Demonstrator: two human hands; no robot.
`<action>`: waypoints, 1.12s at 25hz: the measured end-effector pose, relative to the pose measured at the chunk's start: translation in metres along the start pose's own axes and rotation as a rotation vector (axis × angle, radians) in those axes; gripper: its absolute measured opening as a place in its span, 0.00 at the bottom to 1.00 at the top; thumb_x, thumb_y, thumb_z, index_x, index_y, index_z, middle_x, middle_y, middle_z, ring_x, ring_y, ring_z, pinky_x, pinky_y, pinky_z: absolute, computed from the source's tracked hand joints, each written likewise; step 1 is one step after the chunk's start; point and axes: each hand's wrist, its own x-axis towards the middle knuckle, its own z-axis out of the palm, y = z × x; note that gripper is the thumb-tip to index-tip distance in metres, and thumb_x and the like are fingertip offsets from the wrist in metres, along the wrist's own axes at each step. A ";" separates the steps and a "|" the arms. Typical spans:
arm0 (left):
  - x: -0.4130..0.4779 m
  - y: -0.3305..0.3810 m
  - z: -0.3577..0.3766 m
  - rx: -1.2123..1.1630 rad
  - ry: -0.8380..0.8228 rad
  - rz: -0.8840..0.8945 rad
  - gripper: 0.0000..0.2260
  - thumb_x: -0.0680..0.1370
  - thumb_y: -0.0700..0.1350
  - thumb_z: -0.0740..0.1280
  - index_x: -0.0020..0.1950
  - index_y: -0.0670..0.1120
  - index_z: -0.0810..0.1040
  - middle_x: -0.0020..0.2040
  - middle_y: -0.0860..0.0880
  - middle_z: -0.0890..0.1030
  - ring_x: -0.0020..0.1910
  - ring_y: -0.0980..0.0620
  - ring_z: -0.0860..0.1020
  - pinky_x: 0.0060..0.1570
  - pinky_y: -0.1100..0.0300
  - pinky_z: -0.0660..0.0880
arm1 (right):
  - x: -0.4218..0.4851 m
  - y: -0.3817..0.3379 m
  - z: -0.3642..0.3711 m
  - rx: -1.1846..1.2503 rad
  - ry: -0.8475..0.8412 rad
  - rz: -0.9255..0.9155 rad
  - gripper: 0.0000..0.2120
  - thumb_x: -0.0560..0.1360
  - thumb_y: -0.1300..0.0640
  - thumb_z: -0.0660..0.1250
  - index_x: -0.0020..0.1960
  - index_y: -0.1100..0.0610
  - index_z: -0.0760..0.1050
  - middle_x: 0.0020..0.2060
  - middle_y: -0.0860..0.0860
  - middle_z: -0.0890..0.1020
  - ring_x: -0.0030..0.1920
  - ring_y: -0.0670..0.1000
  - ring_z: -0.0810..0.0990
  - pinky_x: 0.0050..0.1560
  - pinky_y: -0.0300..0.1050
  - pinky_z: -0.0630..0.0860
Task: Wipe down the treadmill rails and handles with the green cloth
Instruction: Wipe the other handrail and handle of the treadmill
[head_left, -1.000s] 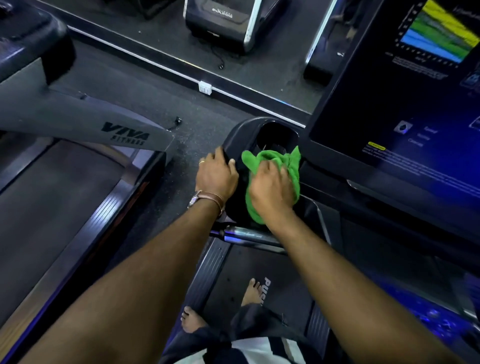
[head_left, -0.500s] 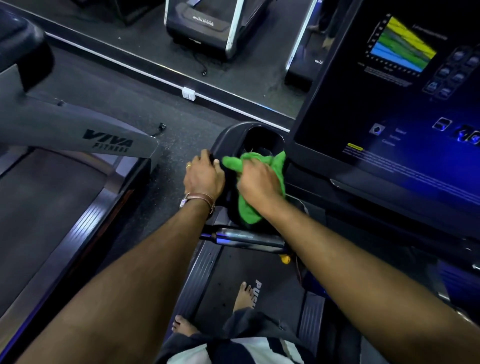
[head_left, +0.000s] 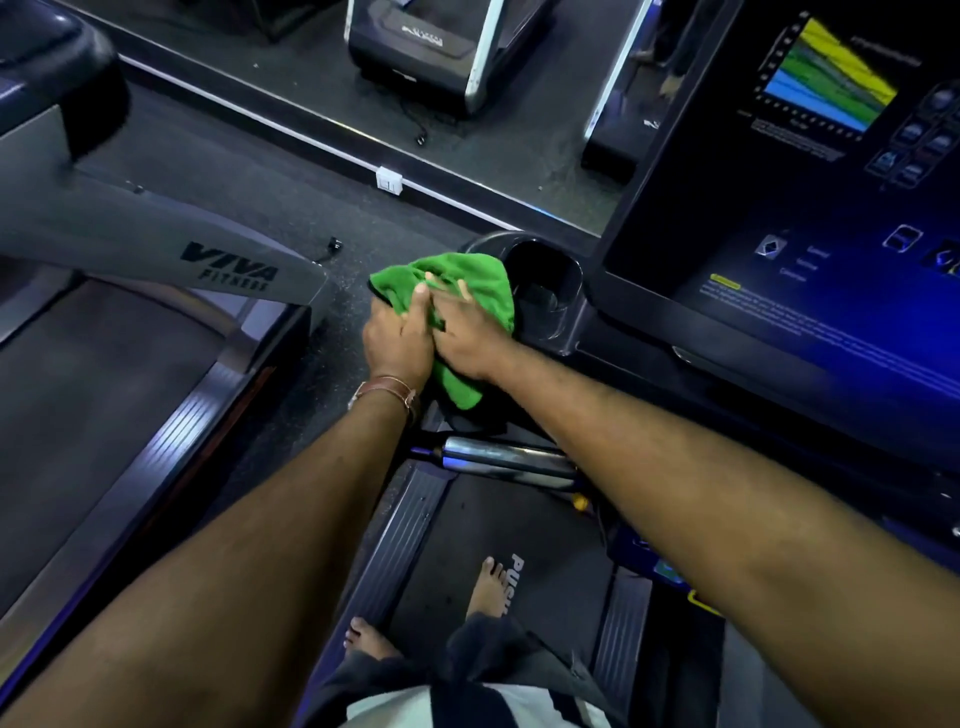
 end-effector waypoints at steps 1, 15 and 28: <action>0.000 0.000 -0.002 -0.004 -0.003 0.010 0.22 0.76 0.54 0.64 0.63 0.40 0.71 0.57 0.37 0.80 0.56 0.38 0.77 0.52 0.55 0.70 | -0.001 0.010 -0.004 -0.174 -0.028 -0.051 0.23 0.79 0.56 0.61 0.72 0.60 0.67 0.73 0.53 0.70 0.77 0.51 0.59 0.76 0.62 0.48; -0.002 -0.005 0.006 0.320 -0.119 0.235 0.16 0.74 0.39 0.64 0.62 0.43 0.75 0.55 0.39 0.80 0.55 0.39 0.77 0.53 0.52 0.71 | -0.023 0.021 0.000 -0.349 0.387 0.511 0.25 0.81 0.43 0.56 0.65 0.62 0.72 0.66 0.59 0.75 0.68 0.60 0.71 0.67 0.59 0.66; 0.011 -0.010 0.020 0.369 -0.096 0.279 0.15 0.73 0.40 0.63 0.59 0.42 0.77 0.57 0.42 0.79 0.55 0.42 0.75 0.56 0.53 0.71 | 0.040 0.047 -0.050 0.004 0.499 0.935 0.17 0.79 0.57 0.54 0.65 0.58 0.74 0.65 0.60 0.75 0.64 0.62 0.72 0.61 0.53 0.68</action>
